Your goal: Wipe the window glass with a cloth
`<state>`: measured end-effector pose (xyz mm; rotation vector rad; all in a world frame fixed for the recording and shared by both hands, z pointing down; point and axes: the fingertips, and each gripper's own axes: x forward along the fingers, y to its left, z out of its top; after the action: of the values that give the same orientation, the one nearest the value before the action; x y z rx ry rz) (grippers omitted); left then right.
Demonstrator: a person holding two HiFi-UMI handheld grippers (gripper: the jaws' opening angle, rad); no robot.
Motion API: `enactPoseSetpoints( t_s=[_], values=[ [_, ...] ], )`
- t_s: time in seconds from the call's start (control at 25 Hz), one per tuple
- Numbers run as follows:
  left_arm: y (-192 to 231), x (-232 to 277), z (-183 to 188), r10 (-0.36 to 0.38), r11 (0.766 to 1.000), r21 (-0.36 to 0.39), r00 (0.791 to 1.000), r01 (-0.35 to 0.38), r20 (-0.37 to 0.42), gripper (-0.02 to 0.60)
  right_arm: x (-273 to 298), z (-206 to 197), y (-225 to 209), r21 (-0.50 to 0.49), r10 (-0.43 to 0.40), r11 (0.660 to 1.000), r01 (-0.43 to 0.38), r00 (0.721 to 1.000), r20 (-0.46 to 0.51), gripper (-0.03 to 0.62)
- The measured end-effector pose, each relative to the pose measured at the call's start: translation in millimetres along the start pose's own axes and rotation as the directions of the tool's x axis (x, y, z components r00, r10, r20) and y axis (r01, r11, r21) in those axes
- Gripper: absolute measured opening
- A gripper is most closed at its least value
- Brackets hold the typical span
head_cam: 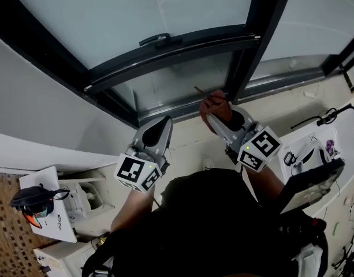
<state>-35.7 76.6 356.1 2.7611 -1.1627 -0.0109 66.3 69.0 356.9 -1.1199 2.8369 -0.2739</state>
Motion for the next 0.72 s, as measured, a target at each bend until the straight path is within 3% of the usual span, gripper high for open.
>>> enactPoseSetpoints(
  t_s=[0.24, 0.48, 0.72],
  values=[
    [5.2, 59.5, 0.2, 0.008, 1.000, -0.017, 1.000, -0.008, -0.005, 0.017, 5.6, 6.9, -73.9, 0.027, -0.040, 0.999, 0.040, 0.999, 0.006, 0.086],
    [32.3, 91.3, 1.1, -0.019, 1.000, -0.003, 0.998, 0.019, -0.052, 0.017, 28.8, 4.5, -101.8, 0.056, -0.064, 0.996, 0.063, 0.998, 0.014, 0.086],
    [74.6, 115.8, -0.8, -0.103, 0.995, -0.009, 0.992, 0.103, -0.077, 0.017, 67.0, -1.9, -126.8, 0.066, -0.157, 0.985, 0.156, 0.988, 0.004, 0.086]
  ],
)
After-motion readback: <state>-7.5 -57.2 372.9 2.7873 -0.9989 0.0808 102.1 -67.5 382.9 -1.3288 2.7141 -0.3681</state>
